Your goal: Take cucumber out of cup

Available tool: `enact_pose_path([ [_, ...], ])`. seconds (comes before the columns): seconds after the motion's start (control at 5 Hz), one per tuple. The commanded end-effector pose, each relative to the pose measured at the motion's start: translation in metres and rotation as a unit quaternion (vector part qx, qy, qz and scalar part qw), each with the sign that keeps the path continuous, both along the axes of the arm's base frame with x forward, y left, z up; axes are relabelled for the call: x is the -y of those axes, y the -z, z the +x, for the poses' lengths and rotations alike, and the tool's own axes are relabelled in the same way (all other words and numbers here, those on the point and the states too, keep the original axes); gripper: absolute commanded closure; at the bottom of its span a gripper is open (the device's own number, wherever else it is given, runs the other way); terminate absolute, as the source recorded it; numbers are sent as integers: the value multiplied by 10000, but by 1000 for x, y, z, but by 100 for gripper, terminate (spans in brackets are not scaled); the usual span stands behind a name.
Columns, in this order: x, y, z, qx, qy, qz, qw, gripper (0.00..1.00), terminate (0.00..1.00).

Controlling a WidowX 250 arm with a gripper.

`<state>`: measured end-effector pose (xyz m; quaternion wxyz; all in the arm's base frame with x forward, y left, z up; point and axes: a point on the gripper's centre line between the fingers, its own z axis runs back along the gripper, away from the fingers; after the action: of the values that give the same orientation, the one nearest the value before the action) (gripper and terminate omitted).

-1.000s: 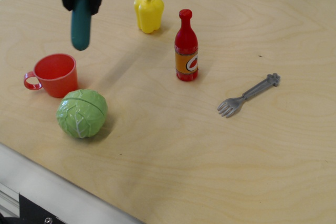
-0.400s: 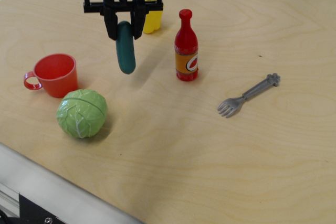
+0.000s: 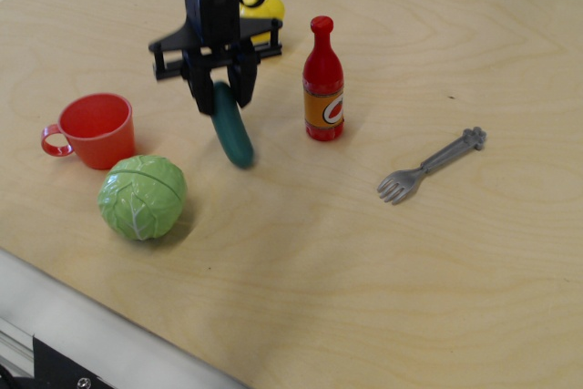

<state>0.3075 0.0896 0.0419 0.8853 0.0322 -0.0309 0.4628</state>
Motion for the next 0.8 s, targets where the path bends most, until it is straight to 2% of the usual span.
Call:
enact_pose_path([
  [0.0,3,5,10,337,-322,-295,9985,100,0],
  [0.2,2,7,13,345,-193,-182,9991,100,0],
  [0.4,0,7,13,356,-156,-202,9990,0,0],
  [0.6,0,-6,13,430,-54,-149,9989,0,0],
])
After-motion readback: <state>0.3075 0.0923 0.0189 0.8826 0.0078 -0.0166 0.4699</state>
